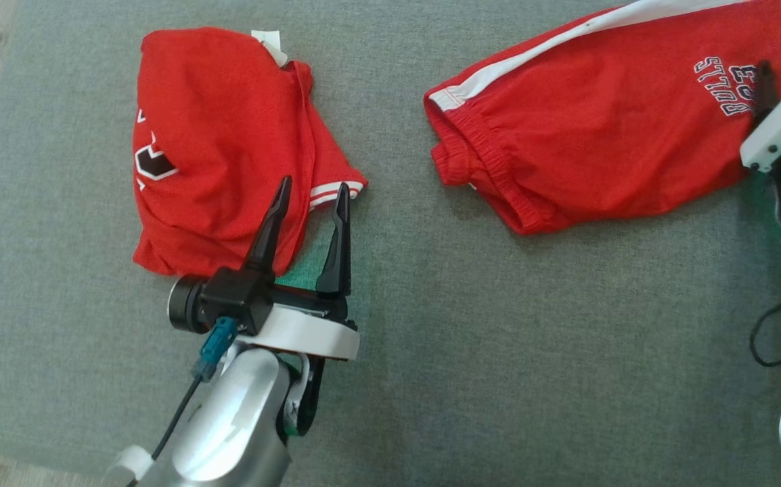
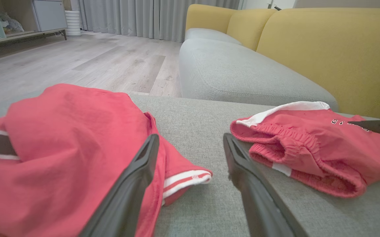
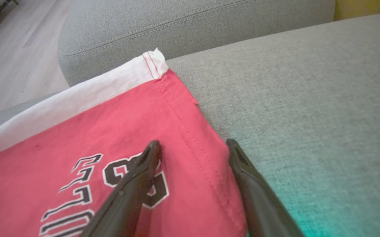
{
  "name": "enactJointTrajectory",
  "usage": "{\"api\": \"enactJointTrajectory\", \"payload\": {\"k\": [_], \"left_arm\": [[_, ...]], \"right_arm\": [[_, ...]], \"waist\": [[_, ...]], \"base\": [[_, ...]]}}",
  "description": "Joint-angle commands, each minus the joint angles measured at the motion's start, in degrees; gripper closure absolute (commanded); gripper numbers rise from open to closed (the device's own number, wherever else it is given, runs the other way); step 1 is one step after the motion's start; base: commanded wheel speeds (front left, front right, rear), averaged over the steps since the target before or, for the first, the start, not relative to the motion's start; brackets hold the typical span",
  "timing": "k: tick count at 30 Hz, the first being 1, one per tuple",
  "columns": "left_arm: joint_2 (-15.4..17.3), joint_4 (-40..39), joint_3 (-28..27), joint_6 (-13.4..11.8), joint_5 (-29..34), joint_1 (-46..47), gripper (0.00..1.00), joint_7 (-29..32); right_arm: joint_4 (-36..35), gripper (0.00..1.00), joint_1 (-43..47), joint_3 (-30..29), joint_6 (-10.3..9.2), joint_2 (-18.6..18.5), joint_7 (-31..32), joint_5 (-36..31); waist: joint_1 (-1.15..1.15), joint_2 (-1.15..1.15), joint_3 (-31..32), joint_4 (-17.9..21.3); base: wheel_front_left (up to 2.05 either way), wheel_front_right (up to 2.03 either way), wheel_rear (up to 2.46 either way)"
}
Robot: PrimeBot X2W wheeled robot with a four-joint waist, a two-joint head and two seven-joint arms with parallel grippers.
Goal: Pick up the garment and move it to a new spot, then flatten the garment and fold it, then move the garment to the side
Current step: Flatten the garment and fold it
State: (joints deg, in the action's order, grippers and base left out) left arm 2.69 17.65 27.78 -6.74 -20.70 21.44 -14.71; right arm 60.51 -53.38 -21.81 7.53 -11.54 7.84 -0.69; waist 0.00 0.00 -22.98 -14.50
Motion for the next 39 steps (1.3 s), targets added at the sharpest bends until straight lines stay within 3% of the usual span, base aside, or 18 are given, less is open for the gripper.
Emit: {"api": "enactJointTrajectory", "payload": {"k": [1,2,3,12,20,30,39], "left_arm": [[0.21,-1.98,-1.32,-0.51,-0.50,1.68,0.00,-0.29],[0.20,-2.00,-1.23,-0.63,-0.56,1.68,0.00,-0.29],[0.20,-2.00,-1.13,-0.74,-0.59,1.68,0.00,-0.29],[0.20,-1.03,-1.67,-0.82,-0.32,0.61,0.00,-0.29],[0.20,-0.22,-2.74,-0.27,-0.07,-1.45,0.00,-0.29],[0.19,0.53,-4.04,0.39,0.61,-3.86,0.00,-0.29],[0.19,1.27,-4.47,1.22,1.16,-4.12,0.00,-0.29]], "right_arm": [[0.69,0.23,0.02,1.78,-0.04,1.01,1.12,-0.23],[1.62,0.74,-0.30,2.44,-0.04,1.12,1.30,-0.09],[2.35,1.00,-0.59,3.20,-0.04,1.19,1.18,0.11],[4.64,1.00,0.49,5.83,-0.04,0.95,-7.15,4.51],[2.57,1.00,8.22,5.97,-0.04,0.24,-13.10,12.39],[-1.85,1.00,17.09,1.23,-0.04,-6.12,-14.35,19.52],[-5.68,1.00,18.49,-0.25,-0.04,-5.74,-14.23,21.85]], "waist": [[0.00,0.00,0.06,0.07],[0.00,0.00,0.12,0.13],[0.00,0.00,0.19,0.23],[0.00,0.00,3.89,3.19],[0.00,0.00,8.97,7.67],[0.00,0.00,12.19,10.99],[0.00,0.00,12.41,11.06]], "base": [[0.00,0.00,0.00],[0.00,0.00,0.00],[0.00,0.00,0.00],[0.00,0.00,0.00],[0.00,0.00,0.00],[0.00,0.00,0.00],[0.00,0.00,0.00]]}}
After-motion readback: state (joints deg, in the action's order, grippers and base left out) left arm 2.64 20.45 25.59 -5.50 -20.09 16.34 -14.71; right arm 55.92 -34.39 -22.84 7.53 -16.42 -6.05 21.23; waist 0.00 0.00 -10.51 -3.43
